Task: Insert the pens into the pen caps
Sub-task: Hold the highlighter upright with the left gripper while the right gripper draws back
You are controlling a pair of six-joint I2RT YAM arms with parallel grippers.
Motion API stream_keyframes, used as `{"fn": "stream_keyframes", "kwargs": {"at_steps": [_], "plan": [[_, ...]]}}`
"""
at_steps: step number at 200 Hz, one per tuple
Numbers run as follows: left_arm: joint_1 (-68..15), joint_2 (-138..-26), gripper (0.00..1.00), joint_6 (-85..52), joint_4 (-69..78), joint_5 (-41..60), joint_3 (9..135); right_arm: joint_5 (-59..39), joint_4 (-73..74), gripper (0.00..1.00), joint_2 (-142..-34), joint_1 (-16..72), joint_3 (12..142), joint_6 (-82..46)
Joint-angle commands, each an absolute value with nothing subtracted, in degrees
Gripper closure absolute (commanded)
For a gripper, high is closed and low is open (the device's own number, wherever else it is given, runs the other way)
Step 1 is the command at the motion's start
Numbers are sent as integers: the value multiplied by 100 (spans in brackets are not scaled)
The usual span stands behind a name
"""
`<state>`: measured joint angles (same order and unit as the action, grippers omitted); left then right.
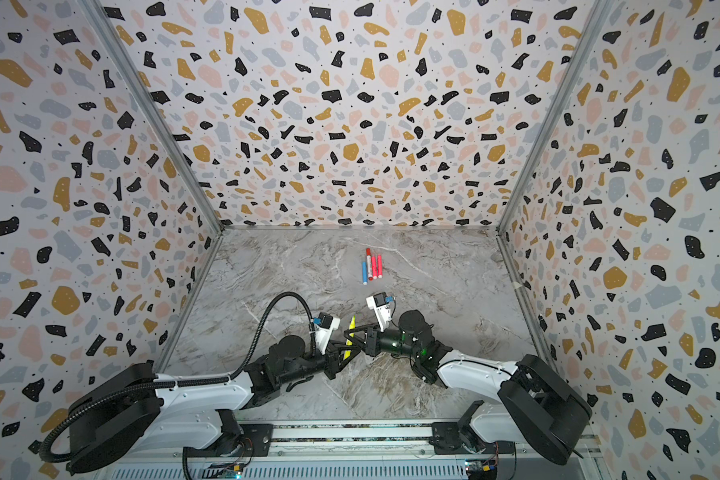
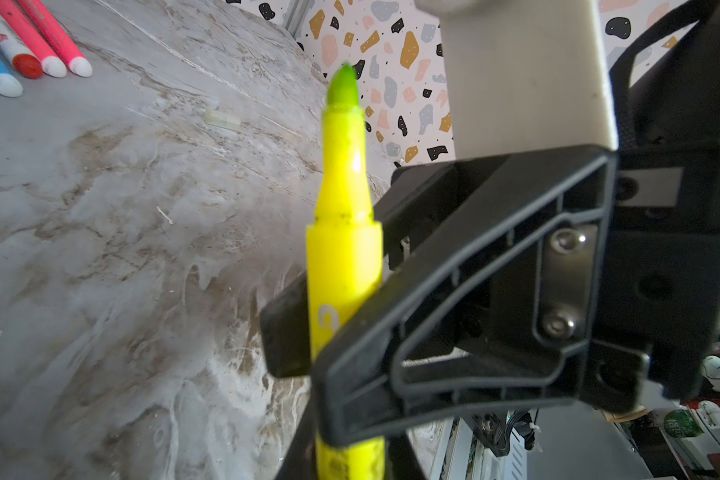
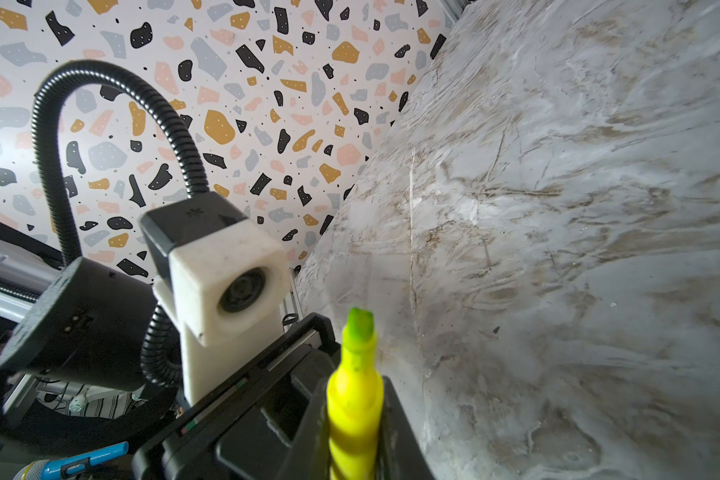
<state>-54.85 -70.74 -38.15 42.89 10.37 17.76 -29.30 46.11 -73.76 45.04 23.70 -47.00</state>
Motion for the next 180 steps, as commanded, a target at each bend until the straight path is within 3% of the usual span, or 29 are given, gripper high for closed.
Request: {"fn": "stream_keyframes", "kwargs": {"at_steps": [1,20,56,95,136,180], "plan": [[-5484,-6863,100,-3797,4341,738,1805,-2623,4627,90,-7176,4526,2290,-4638],[-5484,-6812,100,-3772,4286,694,1776,-2524,4544,89,-7109,4518,2263,-4631],[-5485,-6847,100,-3645,4042,721,1806,-2340,3800,50,-6666,4283,2430,-4391],[-5517,-6709,100,-3420,3391,391,1706,-1200,798,35,-6272,3312,3463,-3523],[-5686,-6546,100,-3474,3243,231,1484,-1454,-196,29,-7211,2008,4363,-2826],[-5831,-6120,100,-3558,3040,117,1325,-1672,-664,27,-8993,1416,5839,-2426]]}}
